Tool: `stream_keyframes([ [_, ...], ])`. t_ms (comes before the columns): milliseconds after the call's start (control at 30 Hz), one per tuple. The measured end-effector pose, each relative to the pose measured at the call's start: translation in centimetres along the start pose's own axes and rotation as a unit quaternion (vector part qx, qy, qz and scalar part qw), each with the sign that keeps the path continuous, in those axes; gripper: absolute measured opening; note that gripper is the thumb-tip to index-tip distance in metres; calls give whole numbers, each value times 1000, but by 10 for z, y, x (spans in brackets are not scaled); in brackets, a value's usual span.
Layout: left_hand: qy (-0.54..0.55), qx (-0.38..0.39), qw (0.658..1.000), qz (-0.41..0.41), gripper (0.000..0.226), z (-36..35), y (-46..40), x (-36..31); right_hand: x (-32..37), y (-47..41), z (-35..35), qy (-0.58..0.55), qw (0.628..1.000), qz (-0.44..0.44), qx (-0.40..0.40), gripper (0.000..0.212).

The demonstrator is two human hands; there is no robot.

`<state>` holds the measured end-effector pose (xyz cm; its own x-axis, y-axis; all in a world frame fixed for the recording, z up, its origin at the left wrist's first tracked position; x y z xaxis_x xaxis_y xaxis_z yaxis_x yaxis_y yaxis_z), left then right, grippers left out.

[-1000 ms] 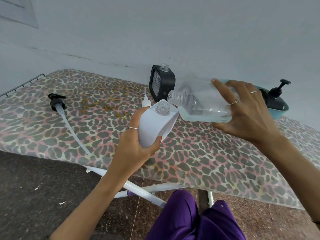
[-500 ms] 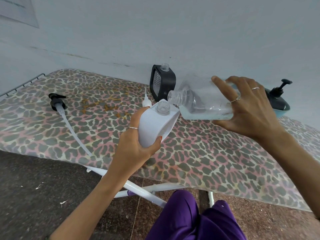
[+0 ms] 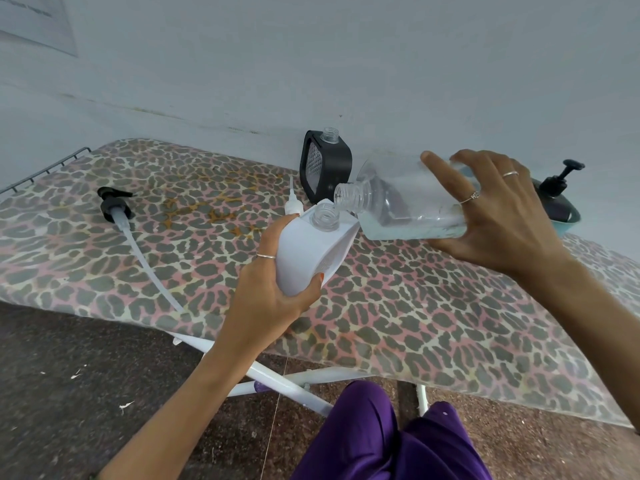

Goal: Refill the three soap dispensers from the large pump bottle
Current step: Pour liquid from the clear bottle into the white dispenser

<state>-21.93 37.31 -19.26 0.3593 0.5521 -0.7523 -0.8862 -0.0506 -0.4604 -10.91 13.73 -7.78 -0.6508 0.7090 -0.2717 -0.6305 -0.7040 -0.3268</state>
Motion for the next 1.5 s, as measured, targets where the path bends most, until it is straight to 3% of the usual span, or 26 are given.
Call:
stream_keyframes([
  [867,-4,-1,1000,5,74,1,-1,-1,-6,-3,8,10,1000,-5,-10,100],
  [1200,-4,-1,1000,6,76,1,-1,-2,-4,-4,13,2,1000,1,-14,80],
  [1500,0,6,1000,10,75,1,-1,-1,-6,-4,14,10,1000,-1,-13,80],
])
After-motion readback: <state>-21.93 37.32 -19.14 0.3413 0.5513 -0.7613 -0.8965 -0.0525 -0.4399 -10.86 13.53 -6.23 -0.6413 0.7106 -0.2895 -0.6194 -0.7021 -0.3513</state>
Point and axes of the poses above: each hand's wrist, its own y-axis away from the middle knuckle, its own z-axis out of the back of the hand, x = y × z, the point moved 3 cm from there along -y, towards the middle knuckle, and after that the axes turned 14 degrees about x, right-handed, at the moved point
